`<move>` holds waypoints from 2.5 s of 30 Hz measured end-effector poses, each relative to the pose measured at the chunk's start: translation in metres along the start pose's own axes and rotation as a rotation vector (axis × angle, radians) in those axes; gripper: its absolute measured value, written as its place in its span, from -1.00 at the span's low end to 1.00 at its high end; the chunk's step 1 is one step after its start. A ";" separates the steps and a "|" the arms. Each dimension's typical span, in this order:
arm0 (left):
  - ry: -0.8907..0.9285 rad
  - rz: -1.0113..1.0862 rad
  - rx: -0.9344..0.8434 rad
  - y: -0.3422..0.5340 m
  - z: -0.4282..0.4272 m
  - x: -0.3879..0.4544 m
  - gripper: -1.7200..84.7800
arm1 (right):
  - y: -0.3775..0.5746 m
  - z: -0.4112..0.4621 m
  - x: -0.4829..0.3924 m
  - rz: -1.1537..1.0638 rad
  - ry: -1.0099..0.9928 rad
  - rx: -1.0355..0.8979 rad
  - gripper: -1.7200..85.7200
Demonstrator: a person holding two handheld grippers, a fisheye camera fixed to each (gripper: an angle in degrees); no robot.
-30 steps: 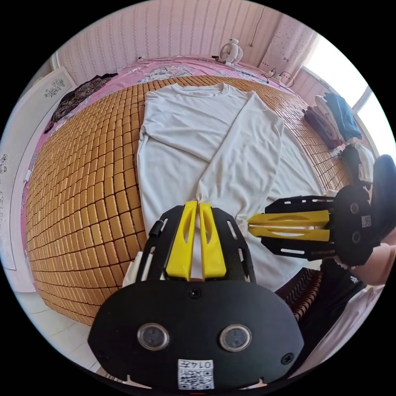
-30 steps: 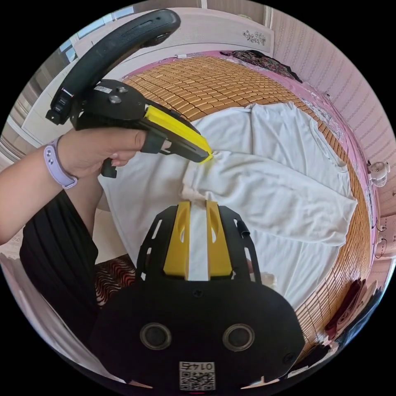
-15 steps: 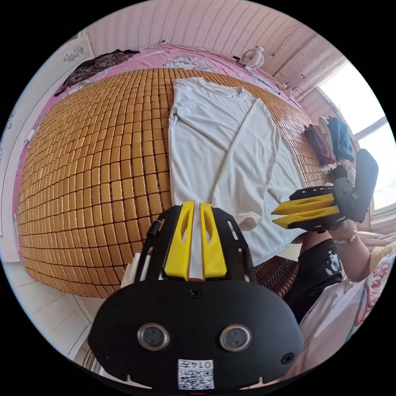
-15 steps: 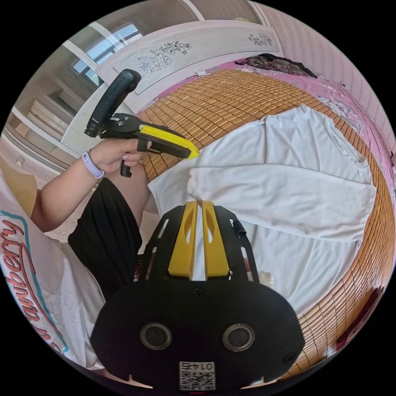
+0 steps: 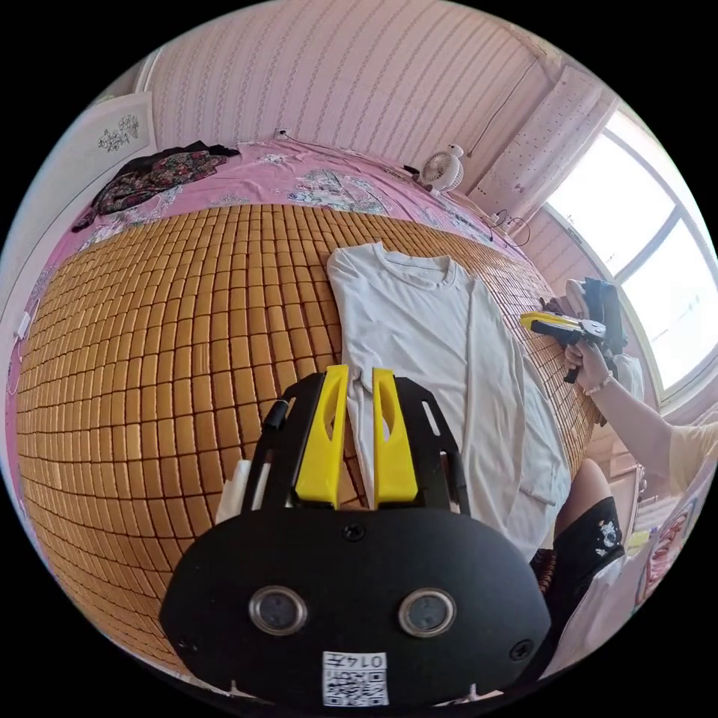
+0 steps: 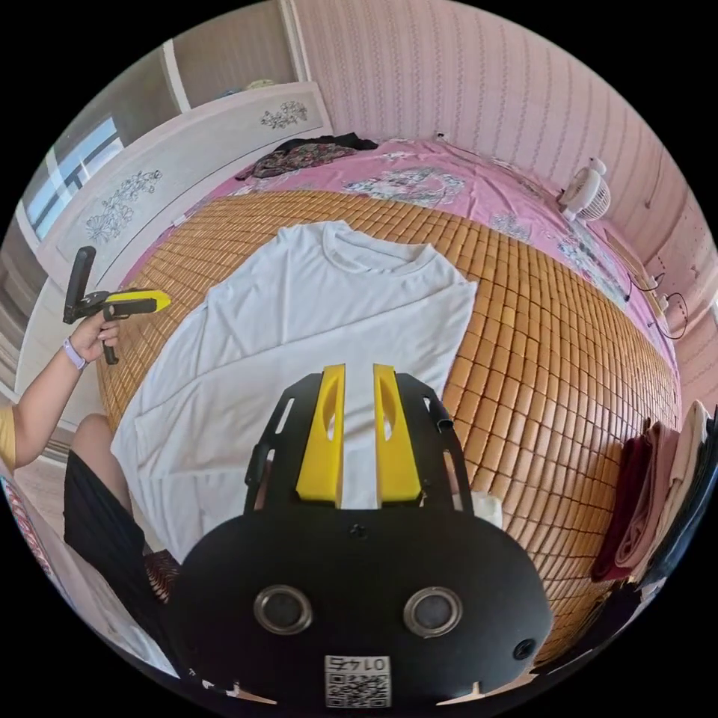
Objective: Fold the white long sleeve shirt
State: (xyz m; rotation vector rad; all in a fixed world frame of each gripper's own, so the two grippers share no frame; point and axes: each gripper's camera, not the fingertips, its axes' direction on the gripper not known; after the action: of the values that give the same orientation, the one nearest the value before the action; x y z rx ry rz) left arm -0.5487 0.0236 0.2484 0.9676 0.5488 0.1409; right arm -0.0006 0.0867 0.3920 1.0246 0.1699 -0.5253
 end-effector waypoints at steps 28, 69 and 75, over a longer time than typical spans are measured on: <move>-0.015 0.117 0.245 -0.117 -0.097 0.036 -0.98 | -0.067 -0.076 0.132 0.120 -0.085 0.210 -0.94; 0.071 0.255 -0.256 0.227 0.020 0.268 -0.98 | 0.097 0.105 -0.227 -0.507 -0.199 -0.502 -0.98; 0.058 0.315 -0.126 0.212 0.009 0.308 -0.98 | 0.015 0.101 -0.225 -0.577 -0.182 -0.452 -0.98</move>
State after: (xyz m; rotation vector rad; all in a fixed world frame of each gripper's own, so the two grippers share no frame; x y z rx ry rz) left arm -0.2540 0.2458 0.3075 0.9235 0.4317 0.4811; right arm -0.1981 0.0832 0.5399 0.4699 0.4080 -1.0456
